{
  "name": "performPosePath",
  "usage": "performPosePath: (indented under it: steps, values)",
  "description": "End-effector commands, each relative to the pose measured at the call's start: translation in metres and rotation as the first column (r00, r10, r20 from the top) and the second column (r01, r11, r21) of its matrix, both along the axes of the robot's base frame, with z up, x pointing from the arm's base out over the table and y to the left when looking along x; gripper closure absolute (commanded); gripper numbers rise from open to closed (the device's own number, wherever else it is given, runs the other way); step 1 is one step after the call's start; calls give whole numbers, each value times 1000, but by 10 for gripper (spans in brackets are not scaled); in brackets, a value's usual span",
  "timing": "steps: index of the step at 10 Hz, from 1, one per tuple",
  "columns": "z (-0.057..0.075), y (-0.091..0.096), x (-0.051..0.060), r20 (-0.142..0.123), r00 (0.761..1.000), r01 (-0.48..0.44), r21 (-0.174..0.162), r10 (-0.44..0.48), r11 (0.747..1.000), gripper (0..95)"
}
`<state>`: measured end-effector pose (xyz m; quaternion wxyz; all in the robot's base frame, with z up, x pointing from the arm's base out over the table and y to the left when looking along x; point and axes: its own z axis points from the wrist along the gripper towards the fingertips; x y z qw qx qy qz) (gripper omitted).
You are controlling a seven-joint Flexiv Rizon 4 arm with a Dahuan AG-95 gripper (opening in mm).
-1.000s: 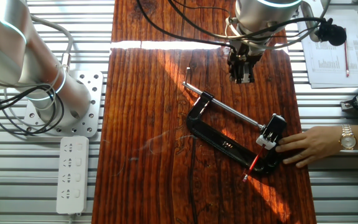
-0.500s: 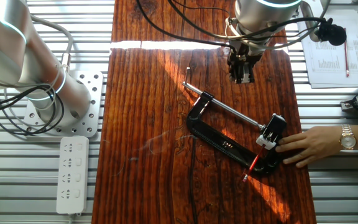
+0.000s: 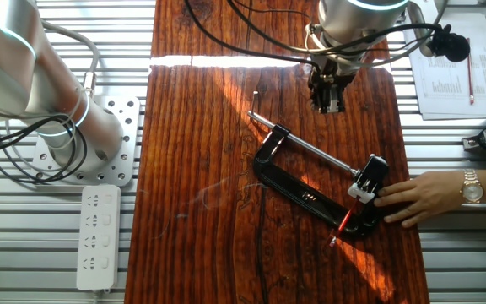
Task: Sharpen the pencil with a pencil sharpener
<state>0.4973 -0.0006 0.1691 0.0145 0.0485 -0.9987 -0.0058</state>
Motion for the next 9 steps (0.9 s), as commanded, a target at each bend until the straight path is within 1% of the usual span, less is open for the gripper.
performPosePath:
  steps: [1,9]
  values:
    - [0,0,0,1,1000,-2,-1,2,1000,950]
    - [-2,-1,-3,2,1000,-6,-1,6,1000,950]
